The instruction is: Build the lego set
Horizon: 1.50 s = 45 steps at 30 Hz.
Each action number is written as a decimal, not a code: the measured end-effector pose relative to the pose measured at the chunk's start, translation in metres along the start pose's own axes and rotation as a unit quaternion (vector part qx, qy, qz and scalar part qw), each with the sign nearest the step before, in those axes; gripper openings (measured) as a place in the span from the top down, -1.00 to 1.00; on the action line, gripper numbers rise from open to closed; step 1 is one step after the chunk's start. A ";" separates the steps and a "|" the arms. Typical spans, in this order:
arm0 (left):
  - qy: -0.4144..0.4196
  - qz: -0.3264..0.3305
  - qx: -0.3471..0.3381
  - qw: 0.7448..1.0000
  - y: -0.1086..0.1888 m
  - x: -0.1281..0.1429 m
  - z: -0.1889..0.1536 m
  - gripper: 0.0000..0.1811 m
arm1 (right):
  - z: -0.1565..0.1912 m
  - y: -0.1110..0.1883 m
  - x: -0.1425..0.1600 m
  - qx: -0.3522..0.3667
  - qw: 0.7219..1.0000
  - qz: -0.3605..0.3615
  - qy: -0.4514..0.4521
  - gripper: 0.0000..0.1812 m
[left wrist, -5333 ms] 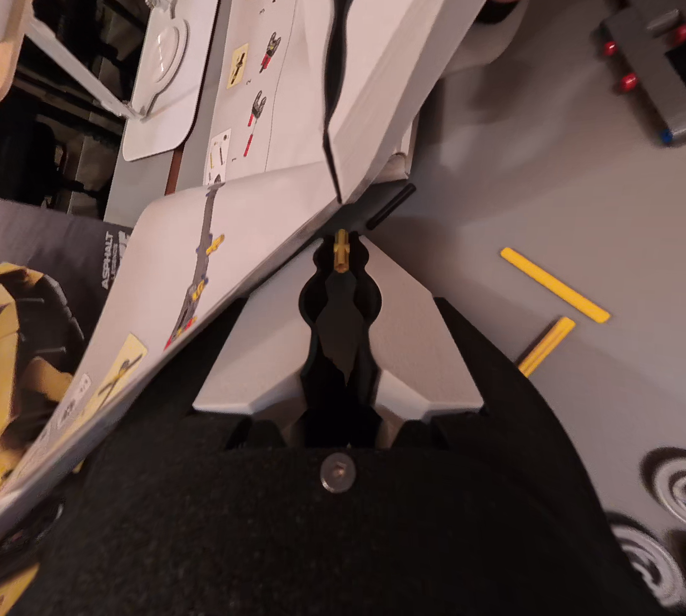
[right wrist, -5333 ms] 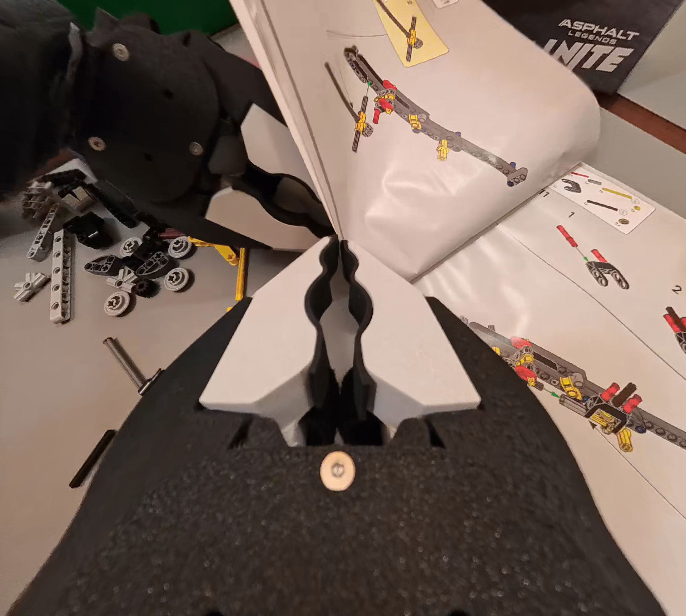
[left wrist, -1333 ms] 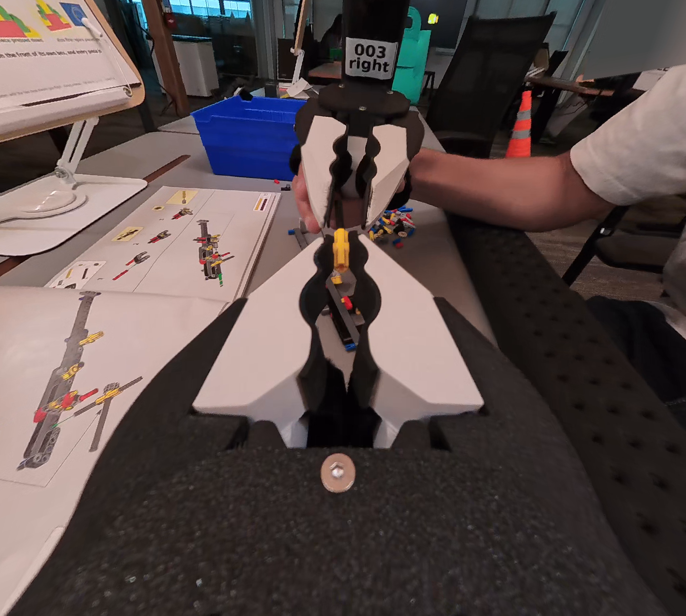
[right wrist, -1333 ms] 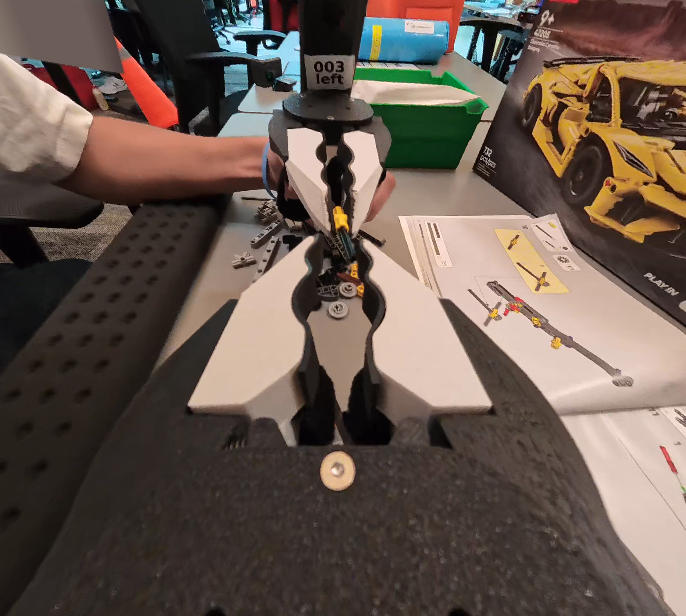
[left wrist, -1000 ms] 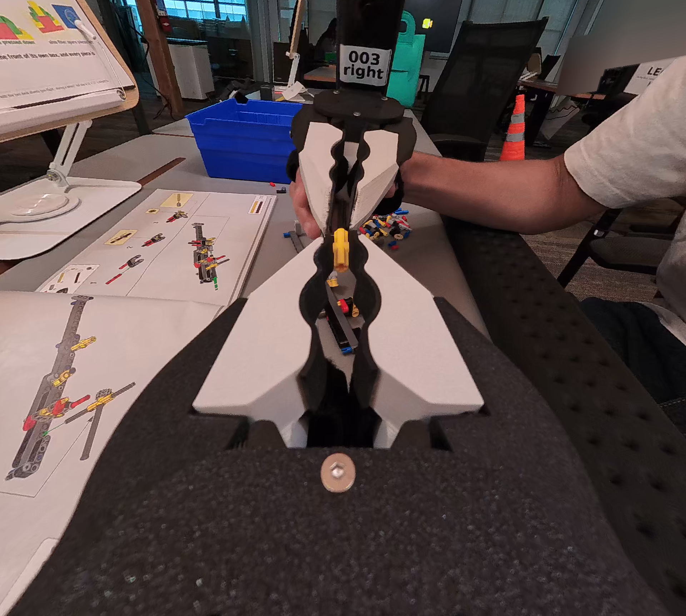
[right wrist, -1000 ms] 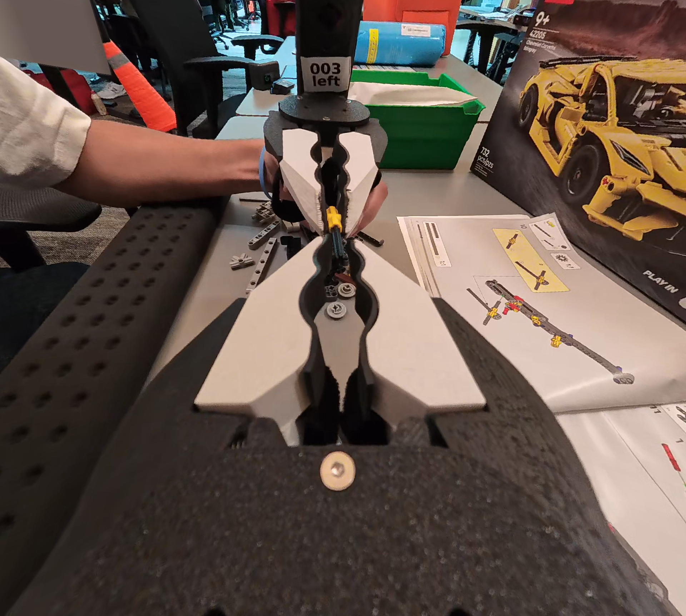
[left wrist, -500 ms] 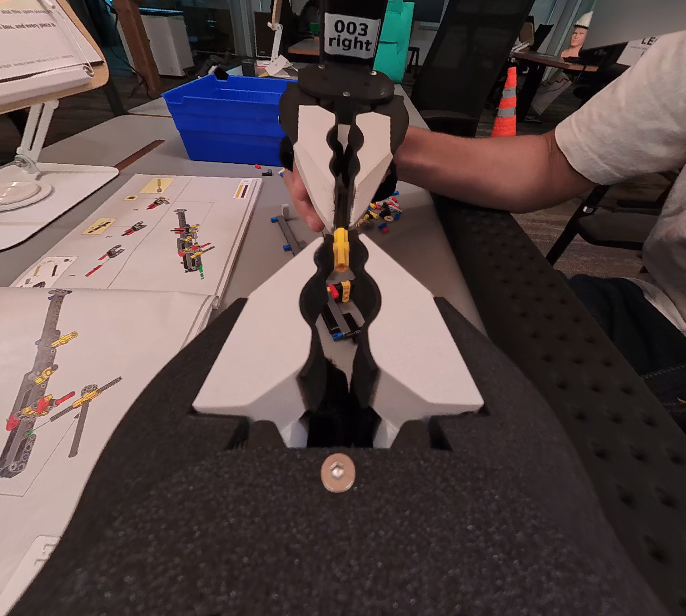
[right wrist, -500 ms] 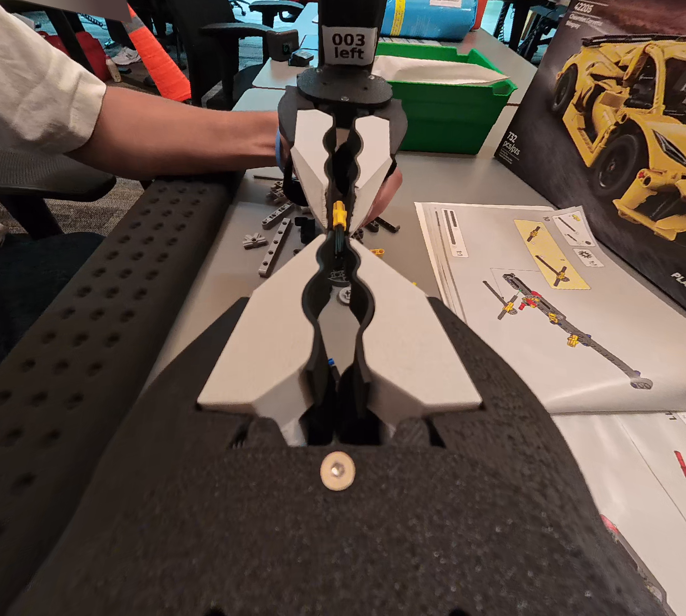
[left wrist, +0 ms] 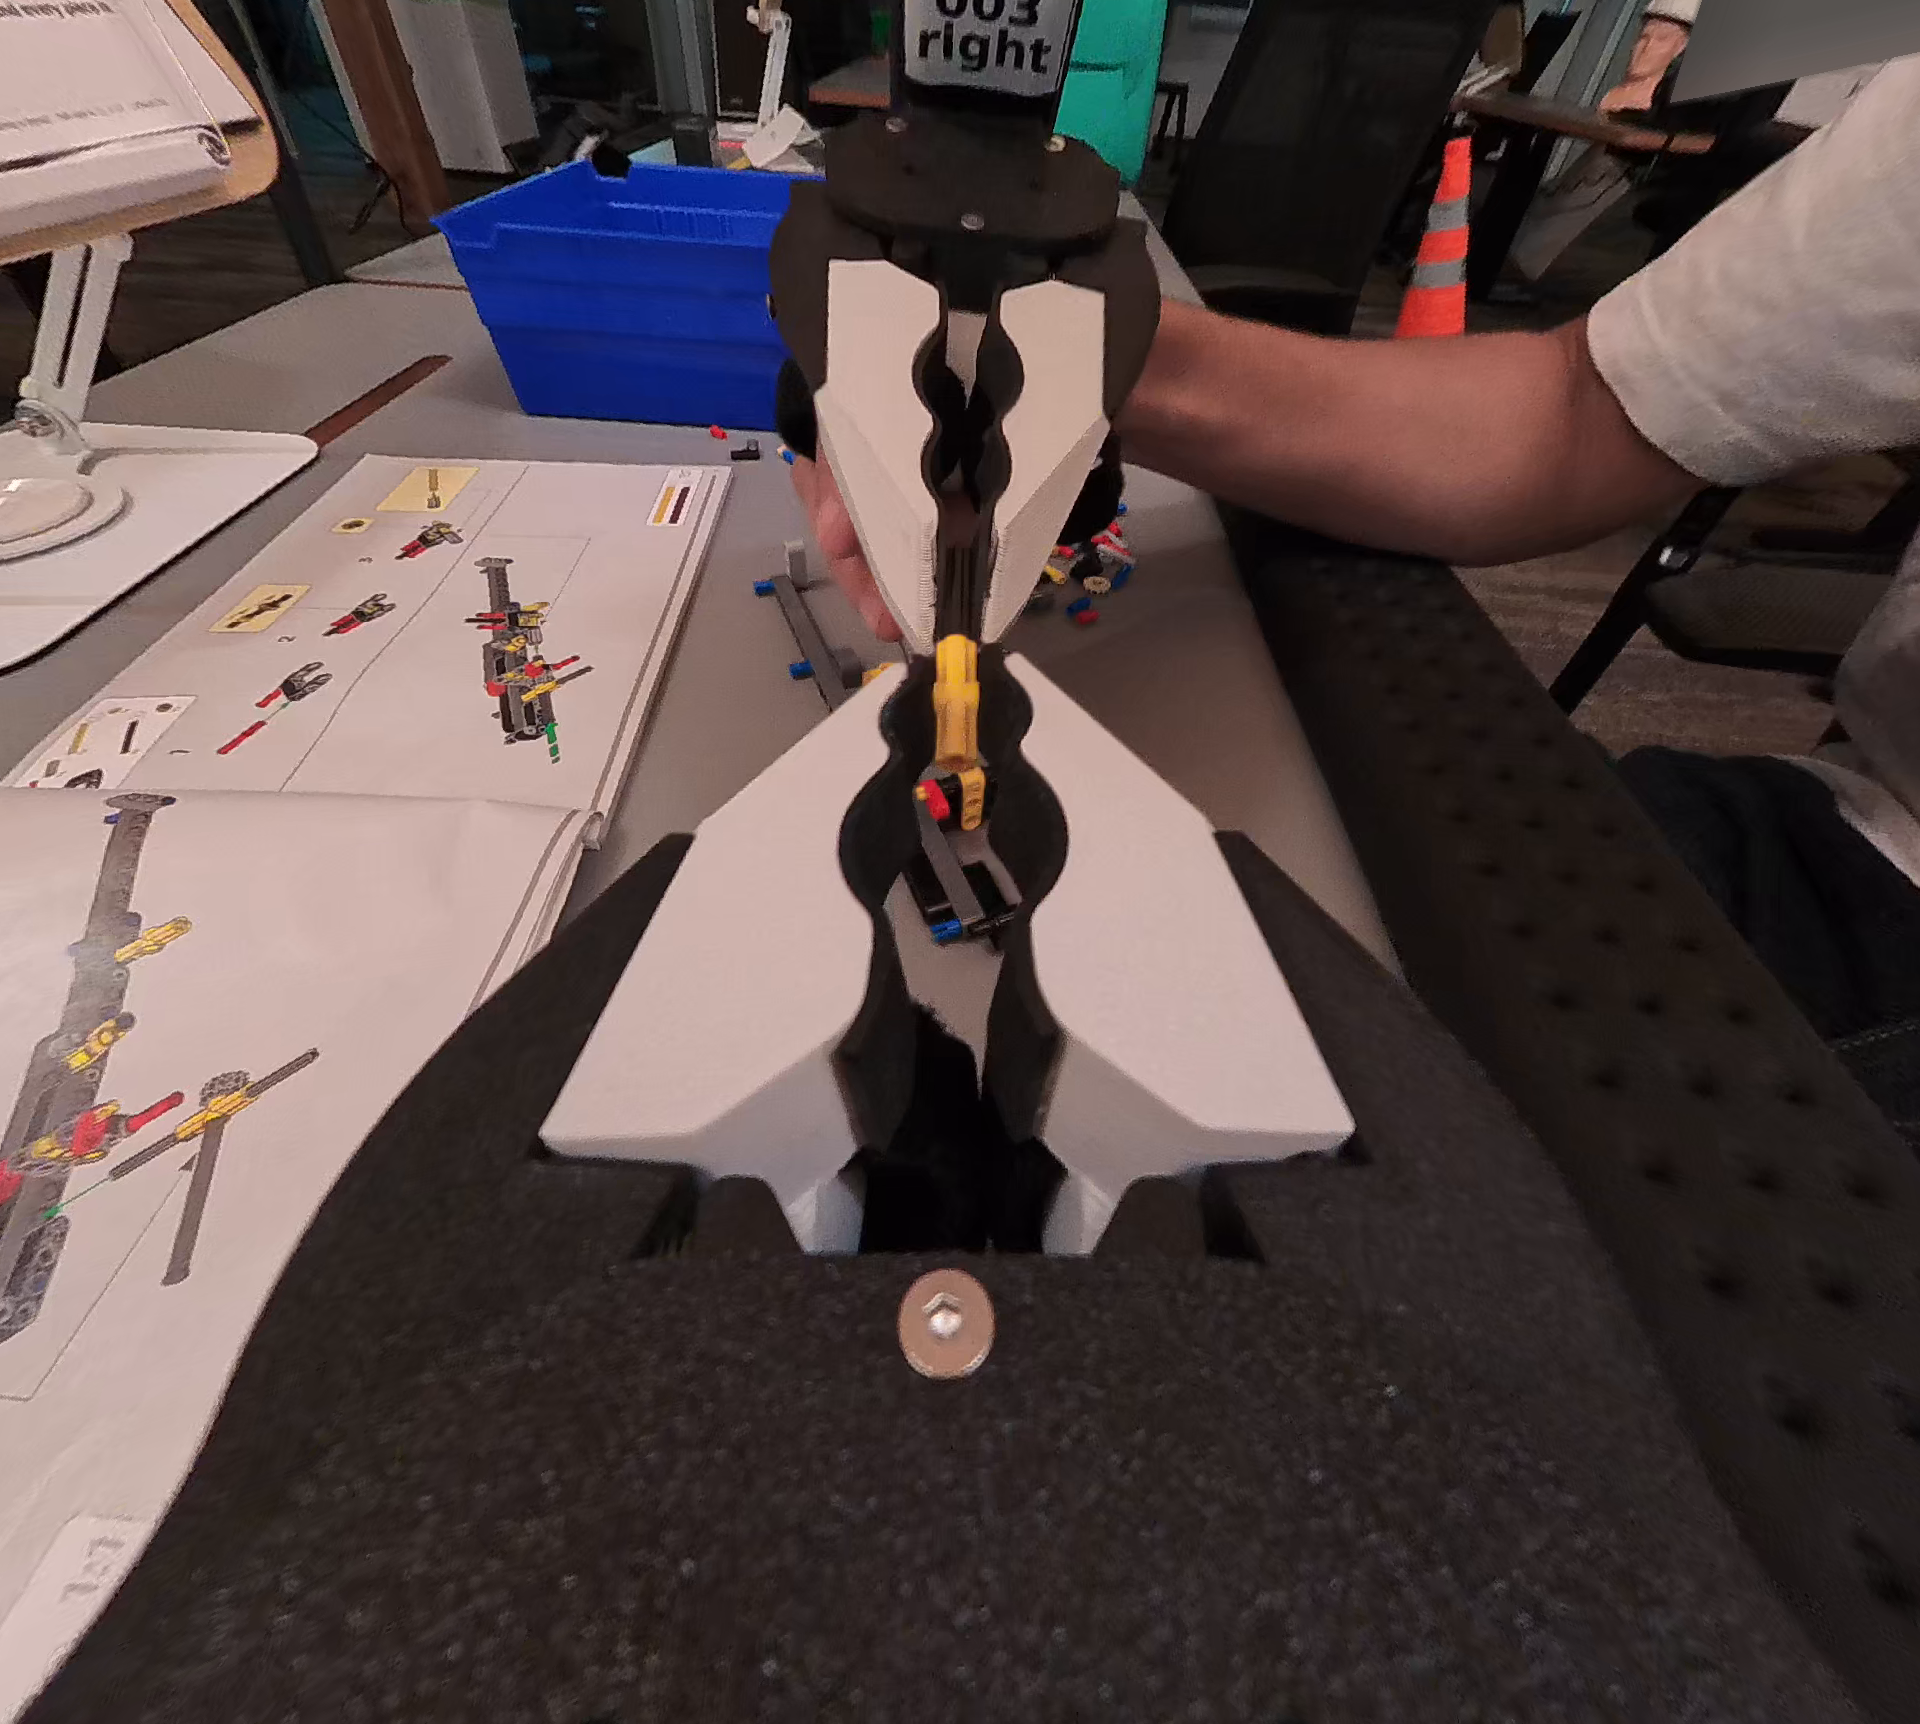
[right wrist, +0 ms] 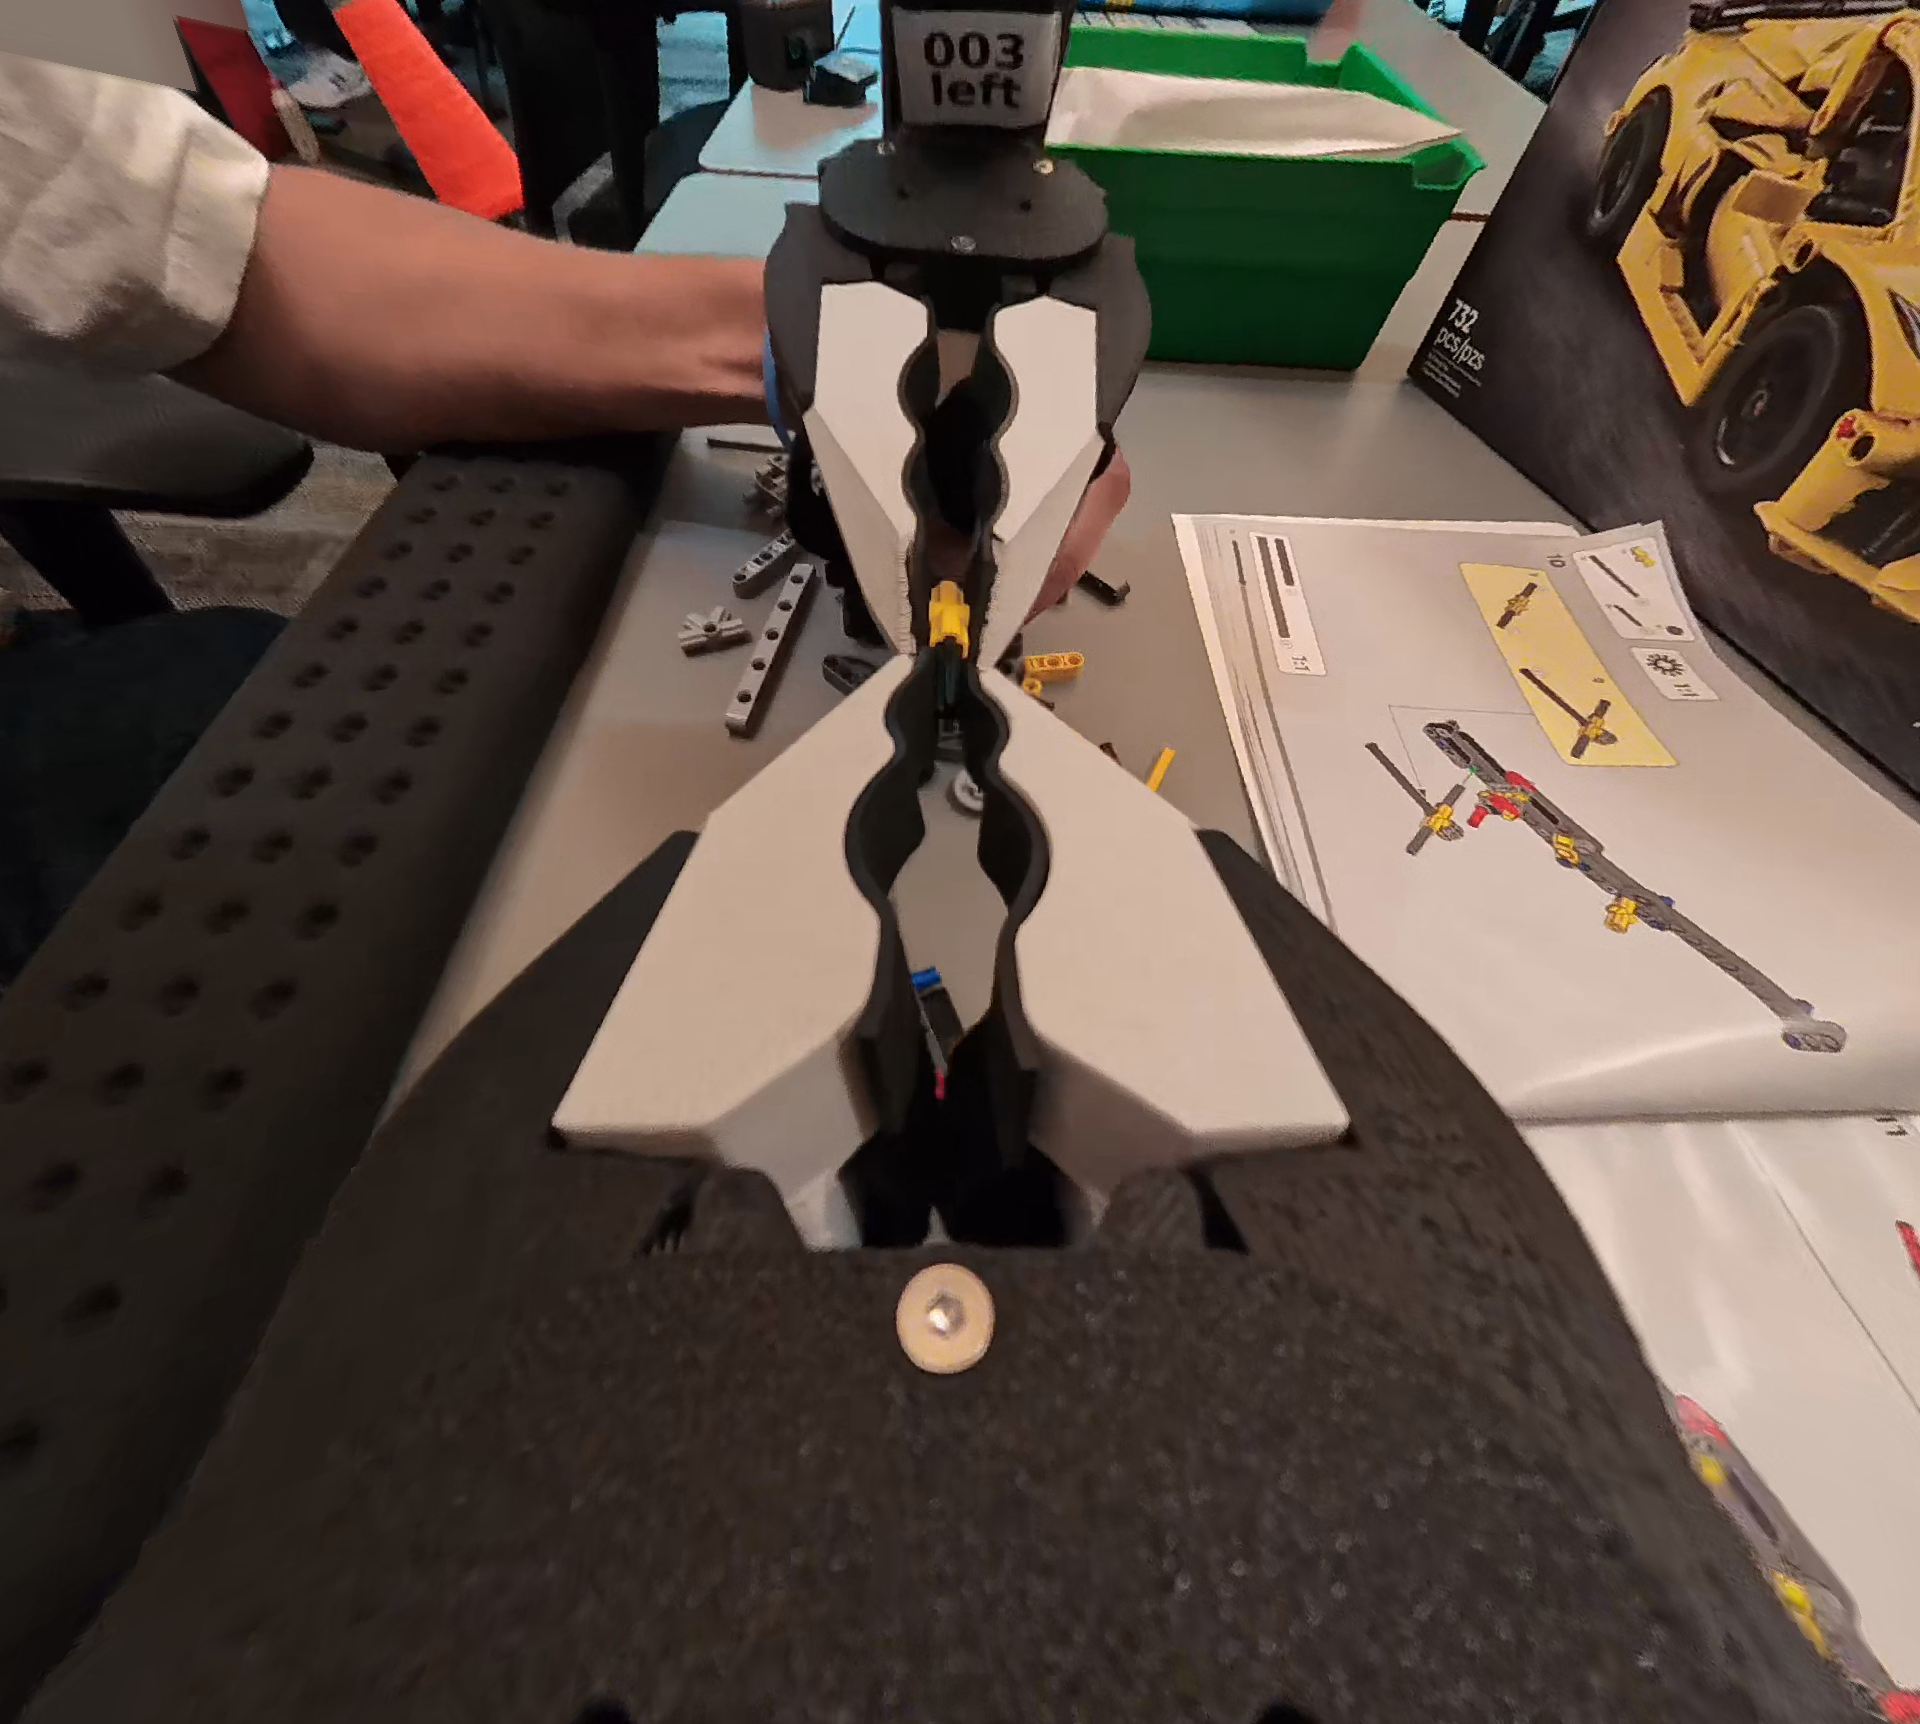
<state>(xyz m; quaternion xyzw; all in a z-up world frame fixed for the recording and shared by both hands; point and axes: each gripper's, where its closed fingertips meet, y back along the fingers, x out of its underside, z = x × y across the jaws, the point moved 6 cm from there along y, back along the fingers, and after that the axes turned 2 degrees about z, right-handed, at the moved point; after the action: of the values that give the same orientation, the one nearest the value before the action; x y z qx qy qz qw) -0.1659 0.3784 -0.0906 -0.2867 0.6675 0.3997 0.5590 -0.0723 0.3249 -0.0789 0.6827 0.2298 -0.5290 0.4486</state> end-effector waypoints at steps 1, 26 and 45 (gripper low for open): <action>0.001 -0.004 -0.002 1.000 0.001 -0.001 0.001 0.94 | -0.001 0.000 -0.001 -0.002 1.000 -0.005 -0.013 0.97; 0.009 -0.032 -0.012 0.999 0.009 -0.008 0.005 0.93 | -0.008 0.012 -0.010 0.005 0.997 -0.063 -0.037 0.96; 0.195 -0.016 0.060 0.979 -0.005 0.003 0.015 0.93 | 0.014 0.006 -0.021 0.158 0.957 0.099 0.221 0.33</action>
<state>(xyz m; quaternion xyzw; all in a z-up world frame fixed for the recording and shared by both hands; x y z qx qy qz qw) -0.1543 0.3889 -0.0955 -0.3363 0.7816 0.2863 0.4406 -0.0818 0.3138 -0.0575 0.8640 0.1681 -0.3478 0.3228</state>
